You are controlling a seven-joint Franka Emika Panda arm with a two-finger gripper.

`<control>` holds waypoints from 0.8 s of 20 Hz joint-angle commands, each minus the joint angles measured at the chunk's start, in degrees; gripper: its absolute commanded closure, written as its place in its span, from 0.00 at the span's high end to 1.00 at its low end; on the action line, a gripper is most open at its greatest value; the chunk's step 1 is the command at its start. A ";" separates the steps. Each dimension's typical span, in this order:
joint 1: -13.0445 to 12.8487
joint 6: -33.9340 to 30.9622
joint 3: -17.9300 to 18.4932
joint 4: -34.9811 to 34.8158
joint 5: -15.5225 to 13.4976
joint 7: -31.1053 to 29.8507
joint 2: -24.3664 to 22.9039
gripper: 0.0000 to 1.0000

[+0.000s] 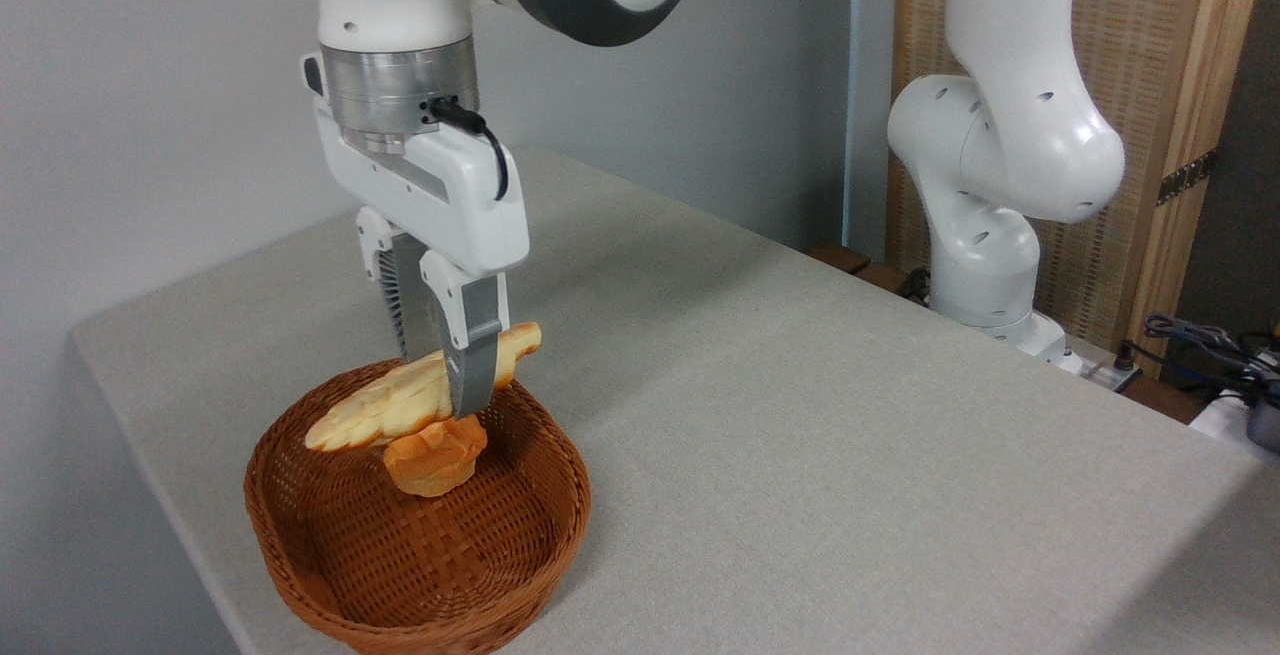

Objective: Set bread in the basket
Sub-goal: 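Lift the bread roll and carry it over the wicker basket, lowering it in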

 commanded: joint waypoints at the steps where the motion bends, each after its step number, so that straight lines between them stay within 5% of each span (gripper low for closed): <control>1: -0.28 -2.09 0.04 2.49 -0.30 -2.35 0.99 1.00; 16: -0.19 -7.09 0.22 5.38 -0.65 -2.71 0.55 1.00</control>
